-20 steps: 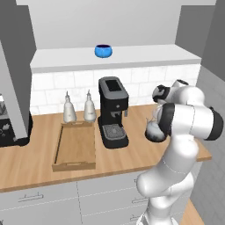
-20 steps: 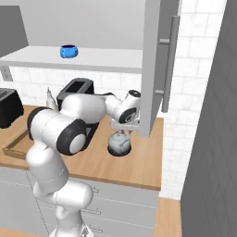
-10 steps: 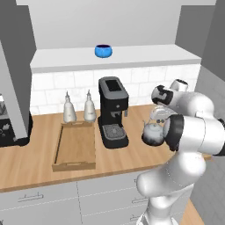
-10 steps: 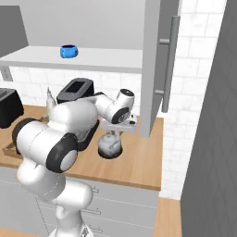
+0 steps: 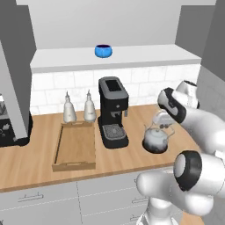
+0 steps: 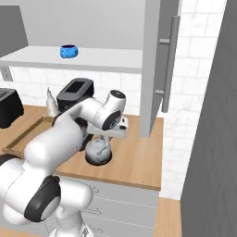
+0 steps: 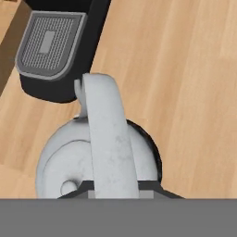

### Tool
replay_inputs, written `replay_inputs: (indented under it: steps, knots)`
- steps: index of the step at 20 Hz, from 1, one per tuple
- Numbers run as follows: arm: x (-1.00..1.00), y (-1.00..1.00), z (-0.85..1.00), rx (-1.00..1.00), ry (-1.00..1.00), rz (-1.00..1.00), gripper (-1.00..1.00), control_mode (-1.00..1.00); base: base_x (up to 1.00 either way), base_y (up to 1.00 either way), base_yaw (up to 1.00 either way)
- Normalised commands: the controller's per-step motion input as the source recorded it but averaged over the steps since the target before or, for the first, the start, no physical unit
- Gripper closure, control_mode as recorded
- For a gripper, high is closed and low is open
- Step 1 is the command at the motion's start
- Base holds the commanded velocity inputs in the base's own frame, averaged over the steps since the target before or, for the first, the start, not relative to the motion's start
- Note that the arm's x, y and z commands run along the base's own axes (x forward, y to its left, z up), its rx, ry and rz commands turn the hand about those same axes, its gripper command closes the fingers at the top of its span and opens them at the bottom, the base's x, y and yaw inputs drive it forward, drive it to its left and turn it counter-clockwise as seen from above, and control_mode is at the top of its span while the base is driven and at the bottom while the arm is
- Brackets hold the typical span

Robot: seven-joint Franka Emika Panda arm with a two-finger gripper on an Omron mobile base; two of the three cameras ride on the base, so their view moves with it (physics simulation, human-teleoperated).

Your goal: Pick the kettle from the counter and place it on the tray. Then pick the mug from the cabinet and place it on the tray. Then close the cabinet doors.

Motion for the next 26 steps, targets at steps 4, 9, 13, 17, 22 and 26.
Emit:
replay_inputs:
  steps: [4, 9, 13, 17, 22, 26]
  knots:
    - [-0.45, 0.82, 0.33, 0.0, 0.0, -0.01, 1.0, -1.0, 0.0, 0.0, 0.0]
    - [-0.27, 0.92, 0.32, 0.0, -0.03, 0.0, 1.0, -1.0, 0.0, 0.0, 0.0]
    - [-0.24, 0.94, 0.23, 0.0, -0.01, 0.0, 1.0, -1.0, 0.0, 0.0, 0.0]
    - [-0.03, 0.98, 0.23, 0.0, 0.0, 0.0, 1.0, -1.0, 0.0, 0.0, 0.0]
    - [0.19, 0.95, 0.23, 0.0, 0.0, -0.03, 1.0, -1.0, 0.0, 0.0, 0.0]
    - [0.41, 0.93, 0.19, 0.0, 0.0, -0.1, 1.0, -1.0, 0.0, 0.0, 0.0]
